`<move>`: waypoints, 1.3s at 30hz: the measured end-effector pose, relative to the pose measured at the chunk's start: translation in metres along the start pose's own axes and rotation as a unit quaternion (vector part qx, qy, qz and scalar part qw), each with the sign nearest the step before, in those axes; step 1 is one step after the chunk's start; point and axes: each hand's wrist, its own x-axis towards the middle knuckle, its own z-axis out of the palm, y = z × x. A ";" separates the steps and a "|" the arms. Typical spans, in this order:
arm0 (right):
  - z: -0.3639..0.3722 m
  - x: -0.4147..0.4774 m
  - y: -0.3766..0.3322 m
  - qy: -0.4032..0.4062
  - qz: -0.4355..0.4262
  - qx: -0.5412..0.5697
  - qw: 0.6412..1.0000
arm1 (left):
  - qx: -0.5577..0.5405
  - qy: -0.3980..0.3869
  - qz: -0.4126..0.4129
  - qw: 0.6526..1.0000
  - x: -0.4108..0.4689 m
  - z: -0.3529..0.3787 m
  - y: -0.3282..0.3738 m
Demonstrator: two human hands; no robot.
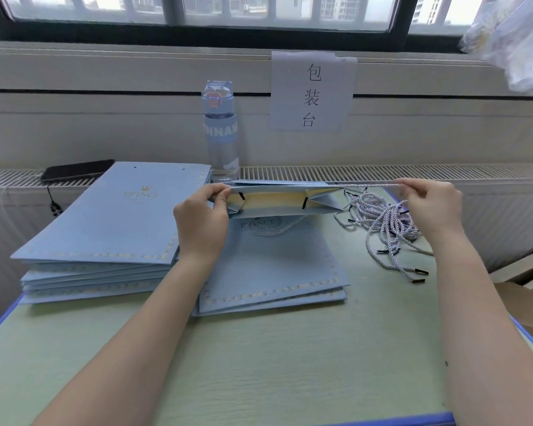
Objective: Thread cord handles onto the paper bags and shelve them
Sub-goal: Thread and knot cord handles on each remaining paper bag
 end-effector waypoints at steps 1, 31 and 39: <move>0.000 0.000 -0.001 0.001 0.005 -0.005 1.000 | 0.001 0.001 0.003 1.000 0.000 0.000 0.000; 0.063 -0.045 -0.058 -0.358 0.082 0.177 0.913 | 0.073 -0.297 0.339 0.890 -0.021 0.025 -0.014; 0.065 -0.051 -0.063 -0.388 0.006 0.080 0.918 | 0.062 -0.259 0.348 0.899 -0.025 0.026 -0.016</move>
